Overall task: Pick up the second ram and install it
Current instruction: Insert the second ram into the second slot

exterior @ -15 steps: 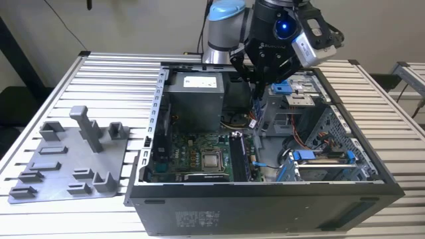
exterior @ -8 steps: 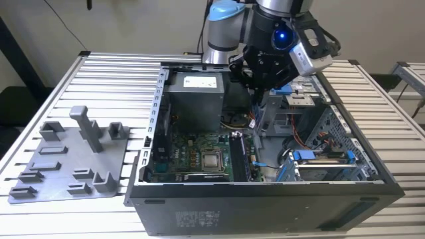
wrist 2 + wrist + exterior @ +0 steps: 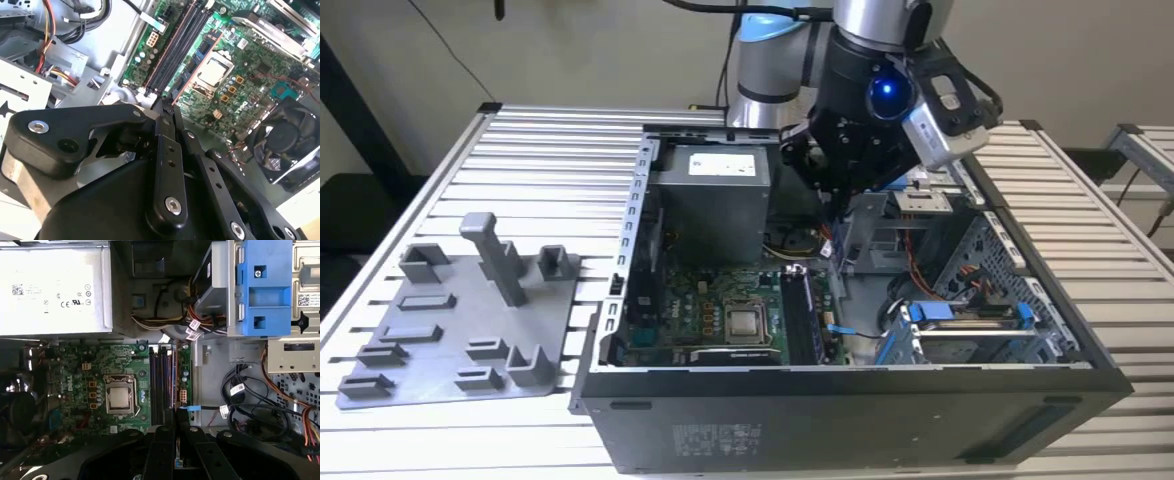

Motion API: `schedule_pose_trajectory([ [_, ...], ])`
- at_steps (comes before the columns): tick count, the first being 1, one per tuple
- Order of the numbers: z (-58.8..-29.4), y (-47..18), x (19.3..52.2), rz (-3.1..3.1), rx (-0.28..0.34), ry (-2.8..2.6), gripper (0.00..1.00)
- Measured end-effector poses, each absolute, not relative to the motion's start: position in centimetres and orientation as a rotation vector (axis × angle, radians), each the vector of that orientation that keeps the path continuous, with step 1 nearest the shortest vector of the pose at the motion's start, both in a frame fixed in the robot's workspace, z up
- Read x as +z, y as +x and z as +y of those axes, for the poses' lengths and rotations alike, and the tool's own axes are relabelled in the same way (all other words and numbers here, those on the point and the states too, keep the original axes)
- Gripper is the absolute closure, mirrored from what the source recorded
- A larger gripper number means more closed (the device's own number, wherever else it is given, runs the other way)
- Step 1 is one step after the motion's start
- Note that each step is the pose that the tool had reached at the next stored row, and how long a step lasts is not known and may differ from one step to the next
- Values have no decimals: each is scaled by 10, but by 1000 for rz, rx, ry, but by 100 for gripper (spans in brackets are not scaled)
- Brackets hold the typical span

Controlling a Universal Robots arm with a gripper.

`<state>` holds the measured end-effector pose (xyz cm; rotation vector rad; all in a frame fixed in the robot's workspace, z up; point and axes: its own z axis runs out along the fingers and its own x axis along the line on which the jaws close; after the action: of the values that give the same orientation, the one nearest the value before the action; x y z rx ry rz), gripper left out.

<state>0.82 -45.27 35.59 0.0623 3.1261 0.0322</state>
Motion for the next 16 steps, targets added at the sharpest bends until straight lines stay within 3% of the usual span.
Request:
schedule_pose_trajectory([
  [16, -453, -2, 339, 3127, 28, 55, 86],
])
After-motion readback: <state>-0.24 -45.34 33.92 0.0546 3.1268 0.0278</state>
